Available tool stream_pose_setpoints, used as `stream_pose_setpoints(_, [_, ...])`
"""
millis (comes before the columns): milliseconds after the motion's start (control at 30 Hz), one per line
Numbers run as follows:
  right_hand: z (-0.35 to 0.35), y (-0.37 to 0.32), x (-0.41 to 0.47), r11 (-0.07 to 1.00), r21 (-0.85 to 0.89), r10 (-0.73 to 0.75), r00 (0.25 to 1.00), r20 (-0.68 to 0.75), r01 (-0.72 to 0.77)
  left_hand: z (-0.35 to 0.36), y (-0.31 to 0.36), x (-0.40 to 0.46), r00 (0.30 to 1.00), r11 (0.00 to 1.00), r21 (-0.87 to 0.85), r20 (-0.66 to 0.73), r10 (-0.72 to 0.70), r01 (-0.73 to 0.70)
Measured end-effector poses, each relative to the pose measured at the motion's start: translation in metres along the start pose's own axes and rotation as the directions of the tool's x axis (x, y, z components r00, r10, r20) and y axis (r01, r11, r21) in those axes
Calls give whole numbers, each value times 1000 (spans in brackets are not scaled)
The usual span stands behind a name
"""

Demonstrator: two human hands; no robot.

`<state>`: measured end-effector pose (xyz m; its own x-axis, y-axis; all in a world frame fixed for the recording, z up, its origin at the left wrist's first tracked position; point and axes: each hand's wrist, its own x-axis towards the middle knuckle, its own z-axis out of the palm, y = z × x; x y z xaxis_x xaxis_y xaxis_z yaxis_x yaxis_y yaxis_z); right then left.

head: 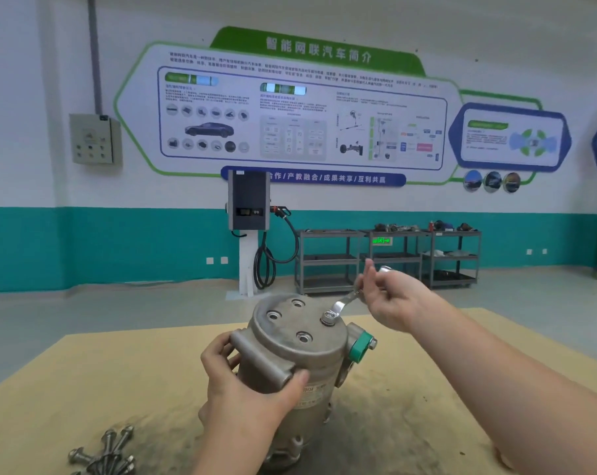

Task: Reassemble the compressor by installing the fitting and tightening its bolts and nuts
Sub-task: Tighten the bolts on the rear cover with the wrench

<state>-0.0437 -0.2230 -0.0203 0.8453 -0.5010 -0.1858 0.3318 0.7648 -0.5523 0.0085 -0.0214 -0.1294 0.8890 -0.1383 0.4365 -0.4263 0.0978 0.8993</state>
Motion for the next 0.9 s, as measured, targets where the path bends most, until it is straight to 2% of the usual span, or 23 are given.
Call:
stream_pose_setpoints(33, [-17,3,-12,997,72,-33,999,30,30,1,1,0,1000,1000,3,1,1,-1])
stream_pose_setpoints(100, [-45,18,-41,993,34,-115,988,101,112,0,1,0,1000,1000,3,5,14,-14])
stream_pose_setpoints(167, [-67,36,-67,941,-95,-303,934,191,325,-3,1,0,1000,1000,9,23,19,-19])
stream_pose_setpoints(200, [-74,46,-78,854,-204,-425,868,256,478,-5,1,-1,999,1000,13,40,17,-17])
stream_pose_setpoints(233, [-77,55,-87,695,-341,-534,772,345,633,-6,2,-1,998,1000,11,57,17,-18])
stream_pose_setpoints(267, [-76,63,-96,462,-463,-599,651,467,756,-8,2,-1,998,1000,9,68,15,-15])
stream_pose_setpoints(300, [-72,68,-103,207,-511,-588,523,617,834,-9,2,-2,997,1000,5,78,16,-16])
stream_pose_setpoints(333, [-63,73,-108,-13,-485,-498,414,762,875,-9,3,-2,997,1000,2,80,18,-19])
stream_pose_setpoints(367, [-52,77,-111,-182,-422,-370,335,866,888,-9,3,-3,996,1000,-9,83,21,-21])
stream_pose_setpoints(400, [-37,81,-111,-307,-366,-235,302,924,879,-9,3,-3,997,1000,-25,71,16,-14])
stream_pose_setpoints(467, [-1,87,-103,-463,-330,-54,346,937,822,-7,3,-3,999,997,-71,33,-6,8])
stream_pose_setpoints(567, [57,97,-79,-581,-401,53,525,849,708,-8,-1,-3,1000,999,-29,19,20,-19])
stream_pose_setpoints(600, [73,97,-66,-569,-474,68,612,788,672,-8,-4,-2,1000,999,-30,4,17,-16])
stream_pose_setpoints(633, [88,96,-53,-507,-583,73,706,705,635,-9,-6,-2,1000,999,-39,-3,8,-8])
stream_pose_setpoints(700, [107,86,-22,-296,-820,77,868,491,490,-11,-10,-2,1000,999,-46,3,-3,3])
stream_pose_setpoints(733, [112,78,-9,-174,-902,77,918,389,396,-11,-11,-1,1000,999,-44,9,3,-2])
stream_pose_setpoints(833, [96,47,16,271,-953,76,984,162,136,-10,-11,-1,1000,999,-37,1,8,-8])
stream_pose_setpoints(900, [74,24,20,651,-758,86,996,38,-28,-9,-12,-1,1000,1000,-22,4,12,-12])
